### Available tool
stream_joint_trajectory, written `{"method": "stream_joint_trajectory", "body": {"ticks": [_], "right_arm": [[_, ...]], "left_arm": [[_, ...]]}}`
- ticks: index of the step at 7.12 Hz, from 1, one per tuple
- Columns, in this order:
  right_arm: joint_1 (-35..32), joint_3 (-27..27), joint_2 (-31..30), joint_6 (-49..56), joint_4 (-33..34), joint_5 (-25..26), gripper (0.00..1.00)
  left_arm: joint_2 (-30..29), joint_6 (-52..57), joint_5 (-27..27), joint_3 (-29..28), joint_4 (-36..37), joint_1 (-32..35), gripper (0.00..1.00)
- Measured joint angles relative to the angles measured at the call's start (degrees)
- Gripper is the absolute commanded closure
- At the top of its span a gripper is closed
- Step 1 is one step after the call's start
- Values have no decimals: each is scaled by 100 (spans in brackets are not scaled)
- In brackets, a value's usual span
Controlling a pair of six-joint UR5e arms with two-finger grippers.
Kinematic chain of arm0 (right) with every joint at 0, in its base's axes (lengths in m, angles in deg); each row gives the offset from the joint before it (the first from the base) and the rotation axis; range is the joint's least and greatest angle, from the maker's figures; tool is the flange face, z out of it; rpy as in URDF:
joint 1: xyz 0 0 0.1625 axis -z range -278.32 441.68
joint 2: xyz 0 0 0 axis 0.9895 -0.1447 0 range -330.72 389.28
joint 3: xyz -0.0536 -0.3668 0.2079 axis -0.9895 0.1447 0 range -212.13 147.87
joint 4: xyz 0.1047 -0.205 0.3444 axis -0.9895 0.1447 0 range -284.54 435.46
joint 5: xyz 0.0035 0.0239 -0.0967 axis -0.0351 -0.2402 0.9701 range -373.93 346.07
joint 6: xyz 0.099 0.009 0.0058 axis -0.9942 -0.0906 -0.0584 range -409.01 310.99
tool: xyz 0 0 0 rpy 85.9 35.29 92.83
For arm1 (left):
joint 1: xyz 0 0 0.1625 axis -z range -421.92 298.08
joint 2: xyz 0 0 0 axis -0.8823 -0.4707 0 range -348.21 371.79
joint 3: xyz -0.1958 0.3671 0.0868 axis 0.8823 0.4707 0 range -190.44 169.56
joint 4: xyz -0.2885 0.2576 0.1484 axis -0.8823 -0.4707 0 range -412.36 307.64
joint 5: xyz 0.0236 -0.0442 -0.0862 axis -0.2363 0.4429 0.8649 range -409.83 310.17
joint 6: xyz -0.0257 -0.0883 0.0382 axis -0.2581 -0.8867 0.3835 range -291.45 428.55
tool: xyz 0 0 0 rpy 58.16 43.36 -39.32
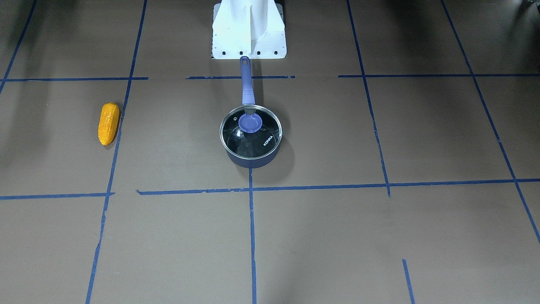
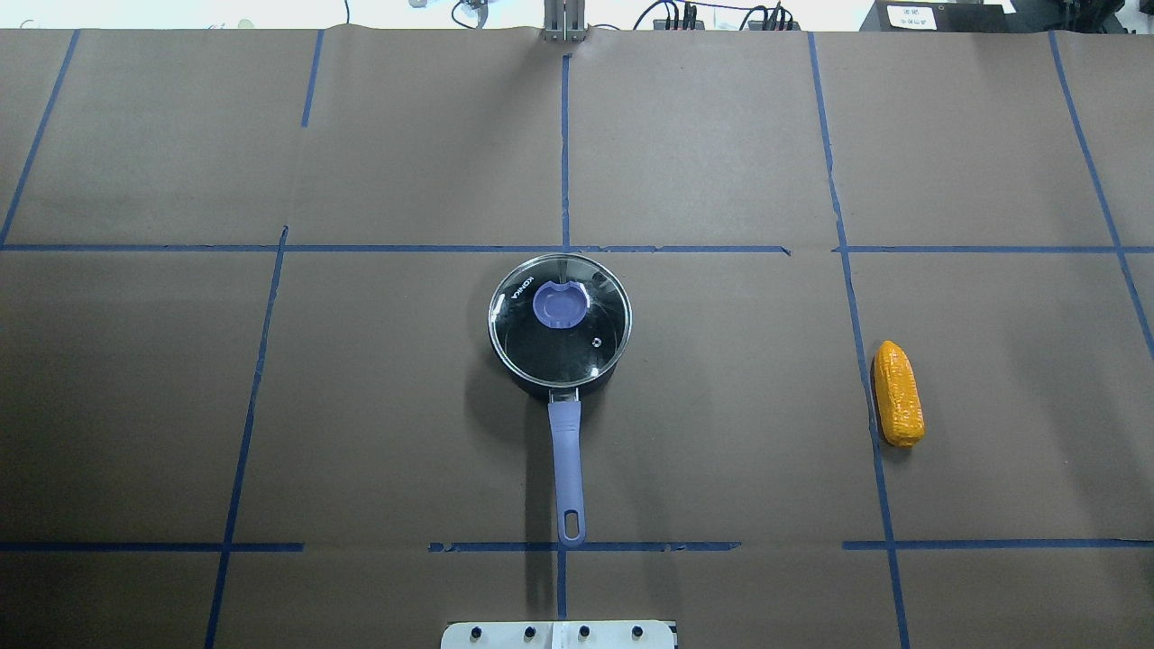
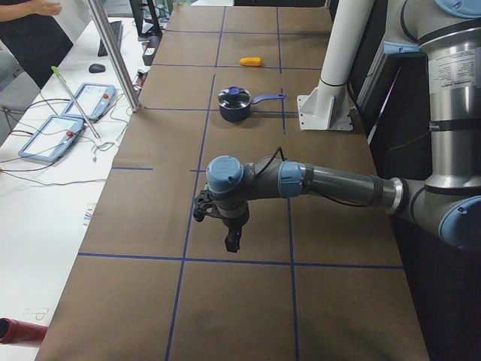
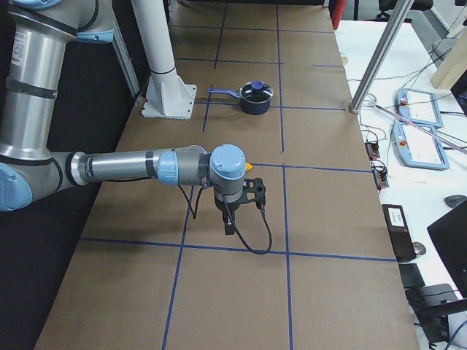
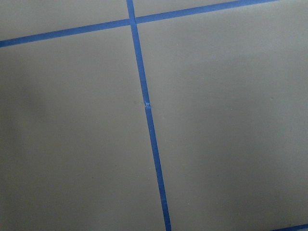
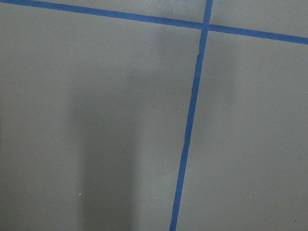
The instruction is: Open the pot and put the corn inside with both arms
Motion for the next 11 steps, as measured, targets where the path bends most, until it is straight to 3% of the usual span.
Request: {"method": "stream_joint_trajectory", "body": {"ticks": [7, 9, 11], "right_arm": [[0, -57, -7, -5, -10, -8, 0], [5, -115, -7, -4, -15, -7, 0], [22, -156, -5, -18, -16, -7, 0]], "left_arm": [[270, -5, -39, 131, -216, 13, 0], [308, -41, 272, 244, -229, -19, 0], [96, -1263, 640, 698, -496, -714, 0]]}}
